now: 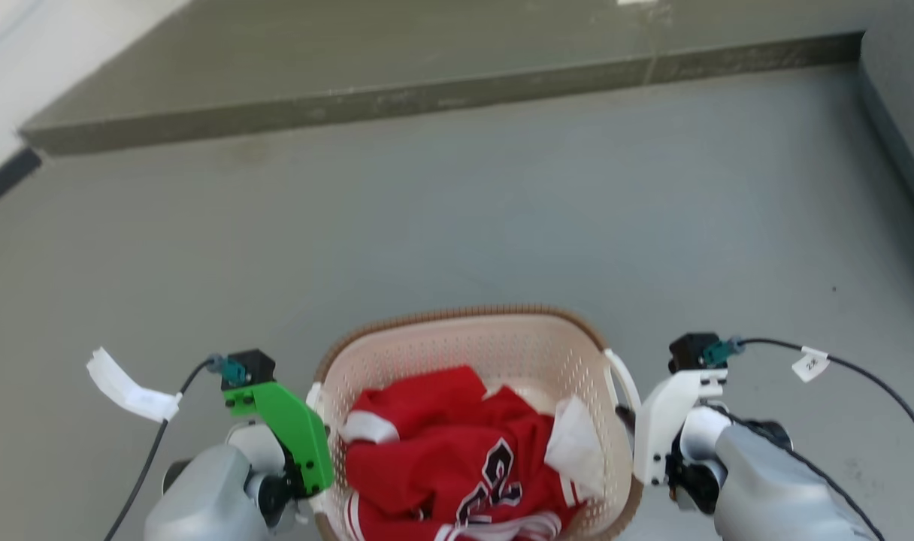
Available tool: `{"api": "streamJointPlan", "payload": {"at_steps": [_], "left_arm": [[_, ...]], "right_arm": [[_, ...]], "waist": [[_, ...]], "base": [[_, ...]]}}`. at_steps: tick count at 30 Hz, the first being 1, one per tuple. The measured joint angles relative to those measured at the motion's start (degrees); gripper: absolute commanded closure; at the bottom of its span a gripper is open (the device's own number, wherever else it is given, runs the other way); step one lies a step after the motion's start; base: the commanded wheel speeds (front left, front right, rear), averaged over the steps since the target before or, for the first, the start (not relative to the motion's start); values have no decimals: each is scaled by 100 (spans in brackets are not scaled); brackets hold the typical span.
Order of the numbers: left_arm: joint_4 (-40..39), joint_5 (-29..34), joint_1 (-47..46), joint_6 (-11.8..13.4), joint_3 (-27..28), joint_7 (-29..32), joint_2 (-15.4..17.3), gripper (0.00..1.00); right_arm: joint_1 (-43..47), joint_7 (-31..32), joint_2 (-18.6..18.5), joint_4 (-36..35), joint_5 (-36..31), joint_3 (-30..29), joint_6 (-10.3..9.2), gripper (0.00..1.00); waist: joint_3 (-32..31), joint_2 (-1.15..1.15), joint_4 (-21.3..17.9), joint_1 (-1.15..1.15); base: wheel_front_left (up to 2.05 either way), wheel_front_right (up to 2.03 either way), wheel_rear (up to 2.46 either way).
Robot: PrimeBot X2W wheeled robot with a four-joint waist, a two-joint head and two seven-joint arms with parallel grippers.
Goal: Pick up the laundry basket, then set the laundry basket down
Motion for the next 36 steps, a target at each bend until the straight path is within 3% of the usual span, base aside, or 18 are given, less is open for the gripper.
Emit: {"api": "streamJointPlan", "payload": {"at_steps": [20, 36], "left_arm": [[54, -474, 893, 1, -210, 580, 56, 100], [54, -505, 895, 1, -244, 603, 74, 100]], "right_arm": [[940, 755, -32, -144, 720, 447, -8, 100], [939, 798, -42, -211, 837, 516, -18, 100]], "waist": [[-1401, 0, -124, 0], [-1637, 0, -157, 0]], "base": [[0, 0, 0], [0, 0, 0]]}}
